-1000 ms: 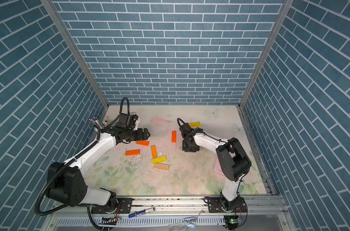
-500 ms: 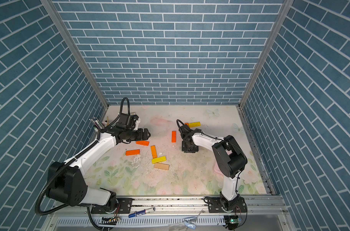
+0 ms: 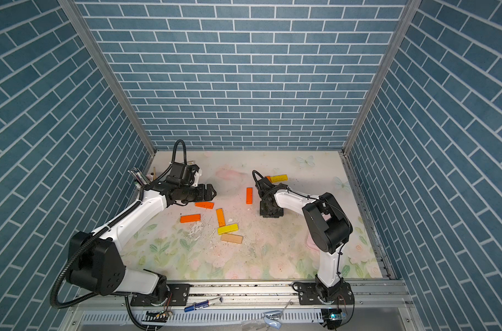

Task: Assemble the number 6 with building blocks
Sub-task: Adjust the building block at the center of the board, then pick up the building block from the center of the board.

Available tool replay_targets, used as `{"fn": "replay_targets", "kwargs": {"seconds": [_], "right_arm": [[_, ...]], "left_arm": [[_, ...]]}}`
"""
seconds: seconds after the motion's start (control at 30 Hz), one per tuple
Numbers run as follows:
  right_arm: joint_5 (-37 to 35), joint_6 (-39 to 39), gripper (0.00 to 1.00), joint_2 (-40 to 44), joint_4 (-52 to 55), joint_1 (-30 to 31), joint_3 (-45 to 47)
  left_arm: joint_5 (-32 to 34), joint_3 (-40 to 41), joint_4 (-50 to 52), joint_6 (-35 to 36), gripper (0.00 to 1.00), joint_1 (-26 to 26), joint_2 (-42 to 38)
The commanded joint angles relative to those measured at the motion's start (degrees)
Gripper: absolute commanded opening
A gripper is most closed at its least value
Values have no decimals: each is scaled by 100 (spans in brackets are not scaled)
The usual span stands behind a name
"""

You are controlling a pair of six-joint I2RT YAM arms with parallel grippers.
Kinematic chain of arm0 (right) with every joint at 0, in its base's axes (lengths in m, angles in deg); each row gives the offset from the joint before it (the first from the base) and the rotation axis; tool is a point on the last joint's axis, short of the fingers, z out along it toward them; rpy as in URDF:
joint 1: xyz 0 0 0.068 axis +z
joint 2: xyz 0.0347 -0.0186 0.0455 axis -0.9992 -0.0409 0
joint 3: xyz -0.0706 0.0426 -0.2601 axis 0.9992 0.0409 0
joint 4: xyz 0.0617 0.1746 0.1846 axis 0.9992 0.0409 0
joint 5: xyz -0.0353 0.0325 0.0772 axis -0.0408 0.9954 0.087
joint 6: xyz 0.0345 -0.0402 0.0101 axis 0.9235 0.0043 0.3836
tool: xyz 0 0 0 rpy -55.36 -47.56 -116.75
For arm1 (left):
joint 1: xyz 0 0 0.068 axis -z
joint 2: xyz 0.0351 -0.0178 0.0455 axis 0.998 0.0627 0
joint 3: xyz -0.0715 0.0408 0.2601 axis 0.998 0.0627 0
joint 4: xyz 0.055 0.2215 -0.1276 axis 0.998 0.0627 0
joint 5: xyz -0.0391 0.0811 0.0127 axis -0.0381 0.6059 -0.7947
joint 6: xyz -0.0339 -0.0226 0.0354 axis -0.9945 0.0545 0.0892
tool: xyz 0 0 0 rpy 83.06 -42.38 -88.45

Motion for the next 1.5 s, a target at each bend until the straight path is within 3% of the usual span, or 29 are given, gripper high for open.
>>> {"fn": "replay_targets", "kwargs": {"seconds": [0.0, 0.7, 1.0, 1.2, 1.3, 1.47], "right_arm": [[-116, 173, 31, -133, 95, 15, -108], [-212, 8, 31, -230, 189, 22, -258], [-301, -330, 32, 366, 345, 25, -269], [-197, -386, 33, 425, 399, 23, -750], [-117, -365, 37, 48, 432, 26, -1263], [-162, -328, 52, -658, 576, 40, -2095]], "left_arm": [[7, -136, 5, 6, 95, 4, 49], [-23, -136, -14, 15, 95, 3, 93], [-45, -151, -13, 28, 95, -3, 108], [-24, -162, -11, 26, 95, 4, 102], [77, -170, 30, 24, 95, -5, 71], [381, -127, 79, 24, 95, -68, -72]]}}
